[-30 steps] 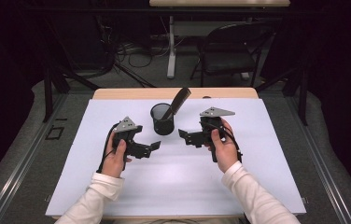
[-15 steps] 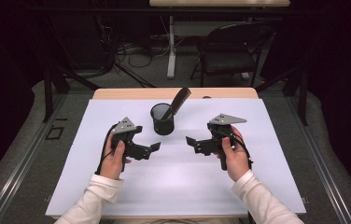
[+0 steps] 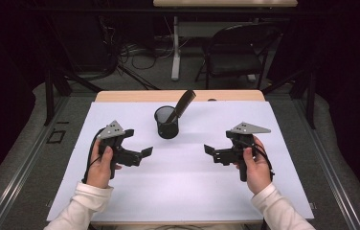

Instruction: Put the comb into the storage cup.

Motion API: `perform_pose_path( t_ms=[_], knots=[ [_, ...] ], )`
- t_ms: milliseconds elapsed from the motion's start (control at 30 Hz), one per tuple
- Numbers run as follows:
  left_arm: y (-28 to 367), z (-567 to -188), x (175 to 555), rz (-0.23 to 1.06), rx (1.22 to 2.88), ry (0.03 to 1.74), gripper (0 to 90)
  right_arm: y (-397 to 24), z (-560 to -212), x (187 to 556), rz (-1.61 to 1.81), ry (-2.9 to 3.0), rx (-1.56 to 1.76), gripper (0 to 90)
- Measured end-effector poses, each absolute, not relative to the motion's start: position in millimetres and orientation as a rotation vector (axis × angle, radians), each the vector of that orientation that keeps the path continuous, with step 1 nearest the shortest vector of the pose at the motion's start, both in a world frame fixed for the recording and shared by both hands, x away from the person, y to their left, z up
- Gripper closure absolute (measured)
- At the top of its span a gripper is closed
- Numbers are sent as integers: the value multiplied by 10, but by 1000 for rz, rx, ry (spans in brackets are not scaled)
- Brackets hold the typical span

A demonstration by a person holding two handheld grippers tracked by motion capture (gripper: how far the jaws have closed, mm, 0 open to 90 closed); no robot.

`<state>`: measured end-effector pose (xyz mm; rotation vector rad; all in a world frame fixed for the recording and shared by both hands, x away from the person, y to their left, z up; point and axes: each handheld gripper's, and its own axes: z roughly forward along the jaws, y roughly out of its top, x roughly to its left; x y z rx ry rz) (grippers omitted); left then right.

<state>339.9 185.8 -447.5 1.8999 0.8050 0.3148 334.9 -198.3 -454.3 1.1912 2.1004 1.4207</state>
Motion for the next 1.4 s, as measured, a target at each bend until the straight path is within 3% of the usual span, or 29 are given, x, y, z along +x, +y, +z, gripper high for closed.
perform_pose_path(
  t_ms=[667, 1400],
  knots=[
    [2434, -4546, 3178, 381, 1846, 893, 4, -2442, -4673, 3086, 1426, 2023, 1283, 0],
    [2861, -4925, 2995, 393, 1748, 987, 4, -2818, -5027, 2786, 1371, 1940, 1380, 0]
  ],
)
